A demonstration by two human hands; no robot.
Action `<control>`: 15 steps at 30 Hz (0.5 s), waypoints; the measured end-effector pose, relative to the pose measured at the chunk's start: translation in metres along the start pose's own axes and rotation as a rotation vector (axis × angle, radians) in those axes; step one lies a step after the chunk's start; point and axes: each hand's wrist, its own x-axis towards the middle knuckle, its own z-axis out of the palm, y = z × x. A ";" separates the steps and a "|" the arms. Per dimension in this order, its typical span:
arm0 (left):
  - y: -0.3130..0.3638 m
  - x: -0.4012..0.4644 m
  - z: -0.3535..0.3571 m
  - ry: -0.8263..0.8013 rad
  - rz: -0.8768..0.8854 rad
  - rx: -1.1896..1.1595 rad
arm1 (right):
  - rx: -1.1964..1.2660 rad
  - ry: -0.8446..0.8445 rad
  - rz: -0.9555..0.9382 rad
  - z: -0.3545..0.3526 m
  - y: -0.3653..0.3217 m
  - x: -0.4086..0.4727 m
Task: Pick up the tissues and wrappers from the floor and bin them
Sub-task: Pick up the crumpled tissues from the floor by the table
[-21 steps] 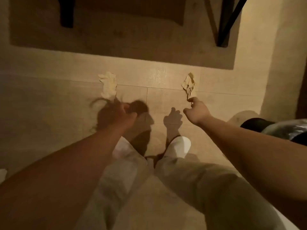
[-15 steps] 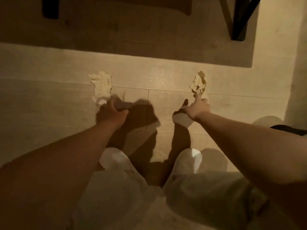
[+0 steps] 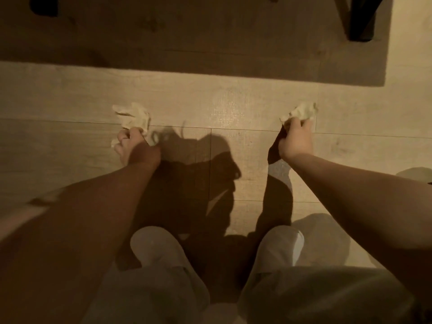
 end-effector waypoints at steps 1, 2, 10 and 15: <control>0.001 0.000 -0.003 0.012 0.005 -0.016 | 0.040 -0.020 0.017 -0.001 -0.001 -0.002; 0.000 0.001 -0.004 -0.005 0.013 -0.021 | 0.081 -0.046 0.042 -0.001 -0.002 -0.003; 0.007 -0.067 -0.052 -0.322 -0.044 -0.041 | 0.139 -0.370 0.164 -0.041 -0.047 -0.073; 0.008 -0.168 -0.161 -0.334 -0.130 0.179 | 0.086 -0.450 0.077 -0.133 -0.085 -0.166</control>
